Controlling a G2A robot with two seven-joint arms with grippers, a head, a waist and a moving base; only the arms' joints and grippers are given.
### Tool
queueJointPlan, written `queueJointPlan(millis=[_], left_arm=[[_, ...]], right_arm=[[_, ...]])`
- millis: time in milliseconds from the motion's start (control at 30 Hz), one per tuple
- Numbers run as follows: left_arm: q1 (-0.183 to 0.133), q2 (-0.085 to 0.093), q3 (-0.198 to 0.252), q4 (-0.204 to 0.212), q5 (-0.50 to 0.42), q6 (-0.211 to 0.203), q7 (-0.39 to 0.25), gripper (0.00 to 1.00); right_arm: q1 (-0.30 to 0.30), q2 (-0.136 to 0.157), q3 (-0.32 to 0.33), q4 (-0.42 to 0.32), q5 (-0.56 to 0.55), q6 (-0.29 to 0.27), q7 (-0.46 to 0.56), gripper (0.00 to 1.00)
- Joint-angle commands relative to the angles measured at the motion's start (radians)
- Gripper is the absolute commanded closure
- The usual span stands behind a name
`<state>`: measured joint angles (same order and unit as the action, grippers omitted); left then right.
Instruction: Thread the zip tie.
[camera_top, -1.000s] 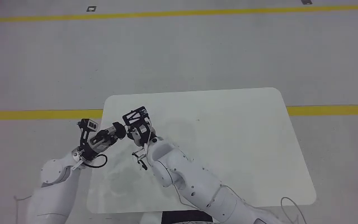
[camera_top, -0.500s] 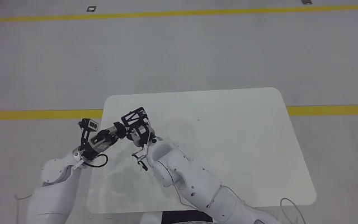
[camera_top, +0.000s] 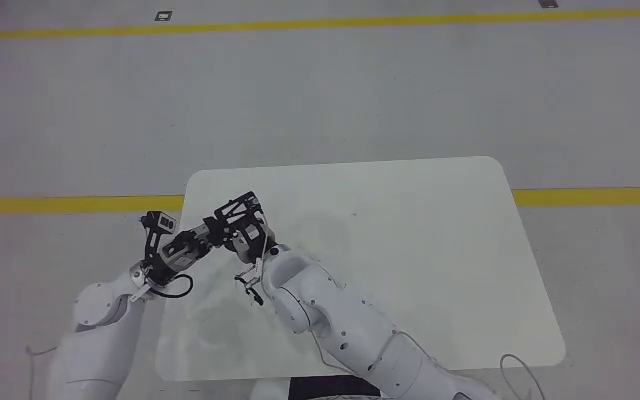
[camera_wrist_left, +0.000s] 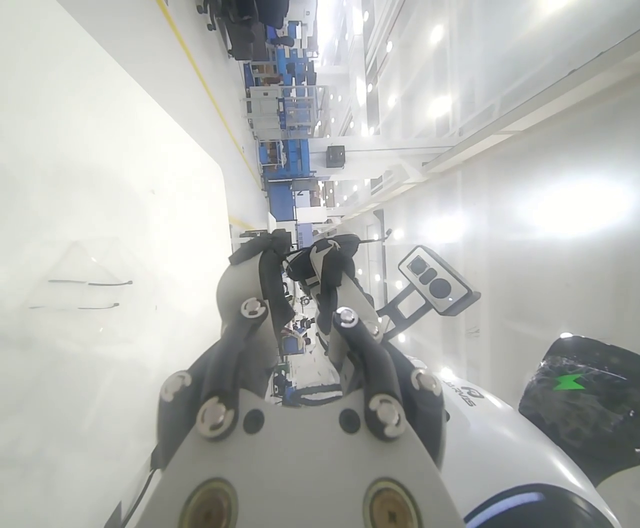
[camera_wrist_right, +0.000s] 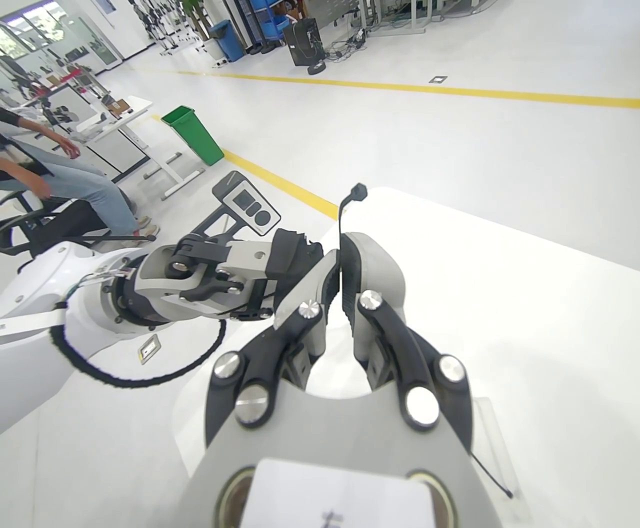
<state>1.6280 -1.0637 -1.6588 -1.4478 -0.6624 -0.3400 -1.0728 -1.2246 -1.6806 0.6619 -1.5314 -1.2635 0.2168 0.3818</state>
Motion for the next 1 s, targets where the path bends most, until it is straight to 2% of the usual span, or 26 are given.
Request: queueJointPlan(millis=[0,100,267,367,767,967], left_arm=[[-0.001,0.001,0.001,0.0,0.0,0.0,0.0,0.87],[-0.001,0.002,0.002,0.001,0.0,0.0,0.001,0.93],[-0.002,0.003,0.004,0.001,0.001,0.0,0.002,0.95],[-0.002,0.004,0.005,0.003,0.002,0.0,0.003,1.0],[-0.005,0.006,0.009,0.008,-0.005,0.0,0.0,1.0],[-0.007,0.007,0.014,0.011,-0.012,0.0,-0.008,1.0]], right_arm=[[-0.001,-0.001,0.001,0.0,-0.002,-0.002,0.0,1.0],[-0.002,-0.002,0.003,0.001,-0.006,-0.003,0.001,1.0],[-0.004,-0.005,0.006,0.002,-0.013,-0.004,0.002,1.0],[-0.005,-0.006,0.007,0.003,-0.016,-0.005,0.001,1.0],[-0.011,-0.012,0.013,0.005,-0.034,-0.006,0.0,1.0],[-0.018,-0.013,0.023,0.005,-0.013,-0.026,0.001,1.0]])
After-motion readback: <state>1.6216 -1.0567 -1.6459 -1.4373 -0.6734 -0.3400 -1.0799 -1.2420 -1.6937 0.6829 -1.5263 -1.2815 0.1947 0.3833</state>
